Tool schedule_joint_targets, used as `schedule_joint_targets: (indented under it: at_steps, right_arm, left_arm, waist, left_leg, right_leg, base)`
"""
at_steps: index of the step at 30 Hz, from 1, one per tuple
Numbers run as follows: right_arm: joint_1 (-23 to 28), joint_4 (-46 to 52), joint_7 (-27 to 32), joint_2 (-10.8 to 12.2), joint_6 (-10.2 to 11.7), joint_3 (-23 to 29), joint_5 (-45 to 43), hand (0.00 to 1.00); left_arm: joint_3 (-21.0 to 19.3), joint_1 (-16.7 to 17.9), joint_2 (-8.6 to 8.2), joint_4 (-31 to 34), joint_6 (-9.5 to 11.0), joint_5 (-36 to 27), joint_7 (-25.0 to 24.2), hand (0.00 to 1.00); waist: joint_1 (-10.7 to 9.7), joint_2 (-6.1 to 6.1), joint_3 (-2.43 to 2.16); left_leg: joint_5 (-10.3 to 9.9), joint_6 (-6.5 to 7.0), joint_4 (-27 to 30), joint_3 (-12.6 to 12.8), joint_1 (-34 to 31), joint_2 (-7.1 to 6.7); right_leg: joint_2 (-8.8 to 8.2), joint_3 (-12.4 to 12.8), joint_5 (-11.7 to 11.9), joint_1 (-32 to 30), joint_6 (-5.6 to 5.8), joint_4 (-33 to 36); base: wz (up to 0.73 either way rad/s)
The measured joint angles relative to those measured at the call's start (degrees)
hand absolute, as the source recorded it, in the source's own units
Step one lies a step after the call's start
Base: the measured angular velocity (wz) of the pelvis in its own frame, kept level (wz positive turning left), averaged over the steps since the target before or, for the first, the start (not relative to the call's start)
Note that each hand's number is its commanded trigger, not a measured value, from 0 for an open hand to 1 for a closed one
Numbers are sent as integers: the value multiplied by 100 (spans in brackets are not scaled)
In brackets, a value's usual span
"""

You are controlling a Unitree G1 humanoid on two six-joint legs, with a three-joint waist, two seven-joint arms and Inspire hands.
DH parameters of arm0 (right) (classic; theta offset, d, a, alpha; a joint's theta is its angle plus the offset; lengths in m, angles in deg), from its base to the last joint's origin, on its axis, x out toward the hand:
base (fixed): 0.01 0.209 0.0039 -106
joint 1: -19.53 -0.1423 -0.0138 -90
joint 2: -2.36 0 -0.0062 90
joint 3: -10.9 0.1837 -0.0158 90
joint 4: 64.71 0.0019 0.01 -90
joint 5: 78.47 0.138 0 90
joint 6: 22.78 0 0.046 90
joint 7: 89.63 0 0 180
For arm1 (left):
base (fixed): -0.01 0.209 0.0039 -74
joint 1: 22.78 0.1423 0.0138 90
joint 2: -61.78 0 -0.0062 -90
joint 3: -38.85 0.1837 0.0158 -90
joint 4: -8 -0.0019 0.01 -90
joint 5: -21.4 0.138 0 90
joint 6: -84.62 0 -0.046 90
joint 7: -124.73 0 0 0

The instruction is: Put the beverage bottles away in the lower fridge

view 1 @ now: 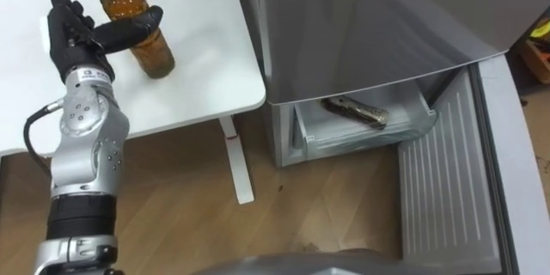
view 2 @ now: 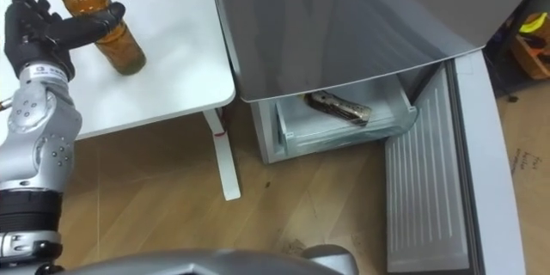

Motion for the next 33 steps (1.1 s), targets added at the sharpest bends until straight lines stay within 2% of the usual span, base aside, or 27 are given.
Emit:
schedule_joint_targets:
  at_steps: [5,9,11,17,20,24,33]
  right_arm:
    - [-3,13,-136,-2,0,1,-4,0]
    - [17,-2,-169,-4,6,2,-37,0]
    - [23,-5,-179,-4,1,5,-54,0]
    - [21,-8,-188,-7,-10,6,-73,0]
    - [-2,-4,-195,-6,-28,11,-210,0]
    - [18,0,-176,-4,-57,11,-226,0]
    - [23,19,-151,10,-76,110,-228,0]
  left_arm:
    - [1,-265,42,-37,-49,-2,-98,0]
    - [1,-470,234,-307,-51,-6,-252,0]
    - [0,-518,262,-436,-58,-5,-286,0]
    - [0,-518,263,-520,-108,-5,-439,0]
    - [-6,-522,263,-612,-111,-7,-547,0]
    - [-6,-539,267,-703,-263,-21,-572,0]
    - [-6,-601,376,-858,-343,-20,-768,0]
  waist:
    - [1,22,-4]
    - [-18,67,-13]
    - [-18,77,-15]
    - [-15,83,-15]
    - [-9,107,-31]
    - [-31,139,-58]
    - [-37,122,-46]
  left_leg:
    - [0,0,-1,1,11,1]
    - [1,0,-6,3,28,3]
    - [1,0,-6,9,32,3]
    - [1,0,-7,61,70,5]
    - [0,0,-26,82,66,6]
    - [1,1,-19,79,11,8]
    - [1,1,-17,73,20,8]
  right_leg:
    - [1,16,0,-8,0,36]
    - [3,27,0,-9,0,53]
    - [4,38,0,-10,0,55]
    - [20,136,0,-26,0,59]
    - [28,149,0,-50,0,60]
    - [29,155,0,-96,-1,90]
    - [28,167,0,-106,-1,118]
  base:
    - [0]
    - [0]
    - [0]
    - [-4]
    - [-5]
    - [0]
    - [0]
